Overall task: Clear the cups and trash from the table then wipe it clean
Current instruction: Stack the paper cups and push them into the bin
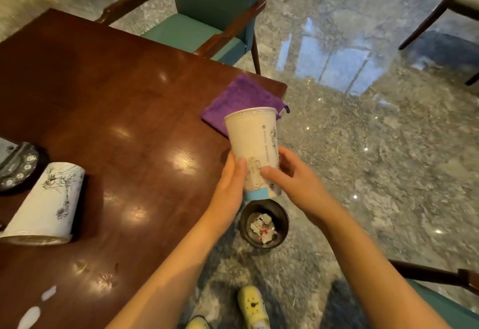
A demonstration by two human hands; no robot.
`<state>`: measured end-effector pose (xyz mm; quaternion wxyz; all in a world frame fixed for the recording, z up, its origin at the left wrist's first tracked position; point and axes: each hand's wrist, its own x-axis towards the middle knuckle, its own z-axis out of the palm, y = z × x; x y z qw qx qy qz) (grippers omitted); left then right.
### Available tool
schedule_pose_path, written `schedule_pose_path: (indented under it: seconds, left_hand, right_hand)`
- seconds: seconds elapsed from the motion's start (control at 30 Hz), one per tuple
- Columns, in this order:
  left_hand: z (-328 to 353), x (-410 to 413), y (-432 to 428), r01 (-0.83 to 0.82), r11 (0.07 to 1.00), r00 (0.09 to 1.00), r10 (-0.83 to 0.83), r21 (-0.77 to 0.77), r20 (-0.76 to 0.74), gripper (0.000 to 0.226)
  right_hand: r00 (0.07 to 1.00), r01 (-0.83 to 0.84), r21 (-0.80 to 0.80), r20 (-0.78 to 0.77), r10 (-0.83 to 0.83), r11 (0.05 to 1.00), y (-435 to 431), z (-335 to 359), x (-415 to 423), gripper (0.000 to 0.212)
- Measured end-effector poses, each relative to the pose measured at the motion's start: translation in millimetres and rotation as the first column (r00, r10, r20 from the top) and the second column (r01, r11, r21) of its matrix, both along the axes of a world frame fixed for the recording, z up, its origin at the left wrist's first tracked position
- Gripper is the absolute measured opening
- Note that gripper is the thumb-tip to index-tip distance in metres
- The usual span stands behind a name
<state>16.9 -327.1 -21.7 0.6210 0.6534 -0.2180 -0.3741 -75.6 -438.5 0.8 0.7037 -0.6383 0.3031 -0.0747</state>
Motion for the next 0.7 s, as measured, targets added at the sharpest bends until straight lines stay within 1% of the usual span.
schedule_pose_path:
  seconds: [0.03, 0.07, 0.1, 0.13, 0.17, 0.2, 0.23, 0.3, 0.4, 0.47, 0.53, 0.6, 0.7]
  left_hand:
    - [-5.9, 6.1, -1.2, 0.012, 0.995, 0.98, -0.032, 0.104, 0.194, 0.061]
    - [-14.1, 13.8, -1.1, -0.001, 0.973, 0.907, -0.096, 0.23, 0.409, 0.064]
    - [-23.1, 21.7, 1.2, -0.059, 0.929, 0.788, -0.182, 0.366, 0.588, 0.065]
    - [-31.6, 28.8, 4.8, -0.144, 0.865, 0.658, -0.278, 0.48, 0.699, 0.065]
    - [-39.2, 34.1, 9.1, -0.223, 0.8, 0.552, -0.367, 0.557, 0.748, 0.065]
    - [-44.1, 37.1, 13.4, -0.278, 0.749, 0.486, -0.431, 0.602, 0.76, 0.066]
    - [-50.5, 39.2, 16.7, -0.311, 0.712, 0.452, -0.472, 0.63, 0.757, 0.067]
    - [-58.8, 40.0, 19.8, -0.342, 0.673, 0.431, -0.508, 0.656, 0.746, 0.068]
    - [-62.2, 38.5, 18.6, -0.376, 0.655, 0.409, -0.518, 0.656, 0.751, 0.067]
    - [-63.9, 38.0, 18.2, -0.395, 0.66, 0.39, -0.509, 0.639, 0.767, 0.067]
    - [-65.2, 38.6, 19.0, -0.398, 0.66, 0.394, -0.503, 0.637, 0.769, 0.066]
    - [-64.6, 39.1, 18.6, -0.393, 0.66, 0.404, -0.502, 0.641, 0.765, 0.065]
    - [-65.8, 39.5, 17.9, -0.389, 0.655, 0.411, -0.506, 0.648, 0.758, 0.065]
  right_hand:
    - [0.999, 0.053, 0.004, -0.013, -0.053, 0.999, -2.4, -4.5, -1.5, 0.047]
    - [0.994, 0.11, 0.005, -0.026, -0.11, 0.994, -5.6, -11.7, -3.9, 0.045]
    - [0.985, 0.166, 0.007, -0.044, -0.166, 0.986, -8.3, -20.5, -7.4, 0.044]
    - [0.976, 0.21, 0.003, -0.066, -0.21, 0.978, -10.6, -32.4, -12.3, 0.045]
    - [0.966, 0.243, -0.001, -0.096, -0.242, 0.97, -11.9, -46.6, -18.0, 0.046]
    - [0.955, 0.268, -0.001, -0.129, -0.266, 0.963, -12.5, -62.8, -24.5, 0.047]
    - [0.941, 0.297, 0.003, -0.169, -0.292, 0.955, -11.9, -80.1, -31.2, 0.049]
    - [0.912, 0.338, 0.034, -0.261, -0.318, 0.941, -9.7, -118.3, -42.5, 0.053]
    - [0.862, 0.33, 0.061, -0.426, -0.275, 0.942, -6.2, -182.2, -49.1, 0.058]
    - [0.826, 0.288, 0.034, -0.515, -0.23, 0.957, -5.3, -223.3, -46.3, 0.063]
    - [0.784, 0.24, -0.013, -0.587, -0.201, 0.971, -4.9, -259.5, -40.3, 0.062]
    - [0.722, 0.191, -0.042, -0.671, -0.17, 0.981, -4.8, -283.1, -32.4, 0.062]
    - [0.634, 0.066, -0.053, -0.769, -0.083, 0.996, -5.0, -315.0, -23.9, 0.067]
